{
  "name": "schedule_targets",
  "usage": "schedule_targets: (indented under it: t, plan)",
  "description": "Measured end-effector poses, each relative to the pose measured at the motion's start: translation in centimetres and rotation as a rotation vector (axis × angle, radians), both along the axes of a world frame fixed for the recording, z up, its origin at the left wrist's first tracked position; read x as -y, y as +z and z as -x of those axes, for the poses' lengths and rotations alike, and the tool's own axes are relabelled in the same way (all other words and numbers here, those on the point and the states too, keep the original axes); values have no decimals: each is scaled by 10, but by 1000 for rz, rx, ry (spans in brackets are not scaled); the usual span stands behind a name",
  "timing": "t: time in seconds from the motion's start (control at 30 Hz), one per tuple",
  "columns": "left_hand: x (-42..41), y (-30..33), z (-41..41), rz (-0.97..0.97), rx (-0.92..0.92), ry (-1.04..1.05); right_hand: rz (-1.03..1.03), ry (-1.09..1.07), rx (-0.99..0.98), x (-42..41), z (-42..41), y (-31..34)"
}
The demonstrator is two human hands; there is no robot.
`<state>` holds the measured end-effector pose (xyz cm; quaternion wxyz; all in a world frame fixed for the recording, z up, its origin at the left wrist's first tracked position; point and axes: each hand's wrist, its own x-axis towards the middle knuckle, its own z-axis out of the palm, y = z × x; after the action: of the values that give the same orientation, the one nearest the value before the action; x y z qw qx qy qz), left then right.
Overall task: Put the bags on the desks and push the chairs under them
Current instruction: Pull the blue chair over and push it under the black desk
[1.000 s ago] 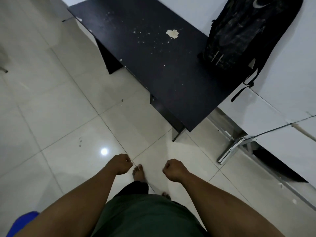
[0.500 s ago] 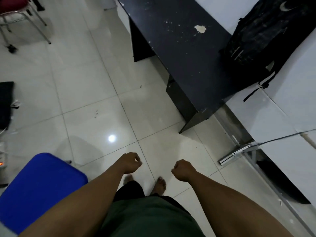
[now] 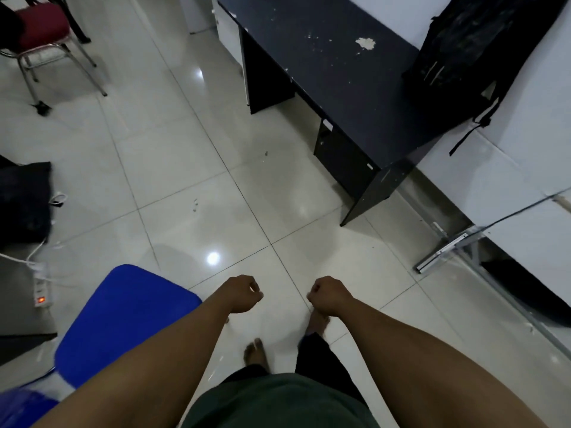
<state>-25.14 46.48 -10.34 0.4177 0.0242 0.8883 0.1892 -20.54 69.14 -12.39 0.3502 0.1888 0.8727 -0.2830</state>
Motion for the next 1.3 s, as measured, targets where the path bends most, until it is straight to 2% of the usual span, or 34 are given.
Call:
schedule_targets:
  t: [0.4,0.7,0.9,1.3]
  plan:
    - [54,0,-83,43,32,-147,-19,-15,1,70,-93,0]
    - [101,1,-149,55,27,-58,-60,1,7,99,-155,-6]
    - [143,13,-201,65,31,-48,-40,79,53,154,-202,-2]
    - [255,18,-227,78,27,-43,1,28,-12,271,-219,11]
